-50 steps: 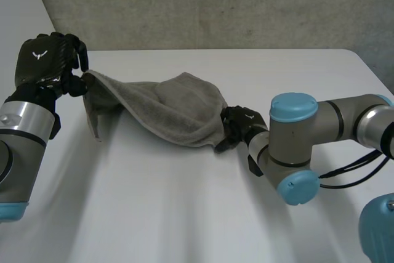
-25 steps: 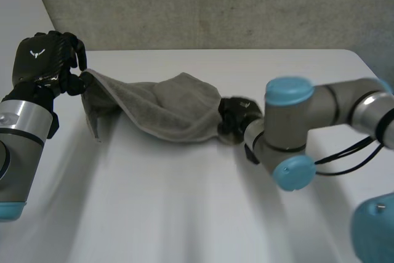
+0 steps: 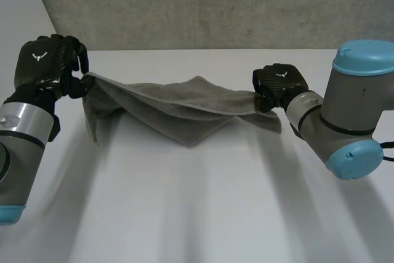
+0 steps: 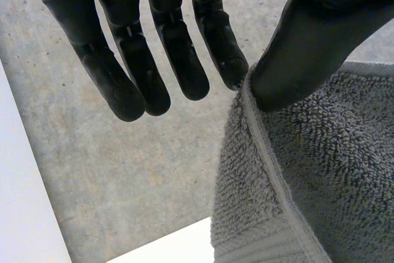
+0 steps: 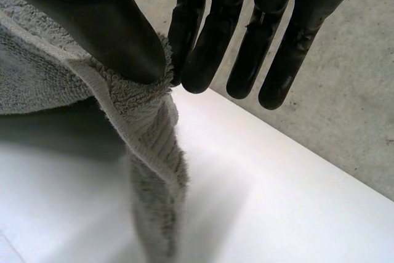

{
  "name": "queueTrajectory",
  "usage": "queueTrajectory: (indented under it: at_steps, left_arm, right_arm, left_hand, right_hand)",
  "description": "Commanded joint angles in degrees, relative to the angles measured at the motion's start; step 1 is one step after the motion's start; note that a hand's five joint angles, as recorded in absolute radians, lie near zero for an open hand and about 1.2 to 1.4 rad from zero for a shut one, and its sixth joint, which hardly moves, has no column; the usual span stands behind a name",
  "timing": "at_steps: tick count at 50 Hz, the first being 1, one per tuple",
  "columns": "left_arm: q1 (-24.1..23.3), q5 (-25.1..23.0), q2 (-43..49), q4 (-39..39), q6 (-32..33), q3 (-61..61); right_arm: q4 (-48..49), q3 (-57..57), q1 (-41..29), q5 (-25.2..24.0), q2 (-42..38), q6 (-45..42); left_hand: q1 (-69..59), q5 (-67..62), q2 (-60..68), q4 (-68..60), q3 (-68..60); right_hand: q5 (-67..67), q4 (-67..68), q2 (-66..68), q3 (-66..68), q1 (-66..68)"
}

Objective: Fold the towel.

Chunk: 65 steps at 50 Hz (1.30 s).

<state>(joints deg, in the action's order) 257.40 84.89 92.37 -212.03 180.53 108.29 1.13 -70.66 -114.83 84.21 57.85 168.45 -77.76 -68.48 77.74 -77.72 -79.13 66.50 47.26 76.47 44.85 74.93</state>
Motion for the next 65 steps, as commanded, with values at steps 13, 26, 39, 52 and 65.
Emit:
queueTrajectory:
  at_steps: [13, 26, 39, 52, 65]
  left_arm:
    - [-0.50, -0.34, 6.94, 1.71, 1.75, 0.35]
    - [0.12, -0.16, 7.65, 1.89, 1.84, -0.27]
    - [0.21, -0.08, 7.48, 1.89, 1.76, -0.09]
    - [0.12, -0.08, 7.30, 1.89, 1.67, 0.08]
    - [0.21, -0.08, 7.04, 1.89, 1.67, 0.35]
  right_arm:
    - [-2.53, -0.27, 0.48, -0.28, -6.42, -22.02]
    - [-2.71, 4.49, 0.74, 4.12, -7.07, -18.17]
    - [-2.62, -11.58, 3.38, 2.72, 2.53, -10.68]
    - [3.26, -15.12, 2.94, 2.27, -2.47, -6.21]
    - [4.06, -7.82, 1.53, 2.89, -8.19, -2.16]
  left_hand:
    - [-2.24, -1.52, 2.26, -2.28, -0.87]
    - [-2.24, -1.52, 2.26, -2.28, -0.87]
    - [-2.24, -1.52, 2.26, -2.28, -0.87]
    - [-2.24, -1.52, 2.26, -2.28, -0.87]
    - [-2.24, -1.52, 2.26, -2.28, -0.87]
  right_hand:
    - [3.50, 32.74, 3.53, 35.15, 5.07]
    - [-55.80, -26.56, -55.77, -24.15, -54.23]
    - [-59.35, -30.11, -59.32, -27.70, -57.78]
    - [-57.17, -27.92, -57.14, -25.52, -55.60]
    - [-54.14, -24.89, -54.10, -22.49, -52.57]
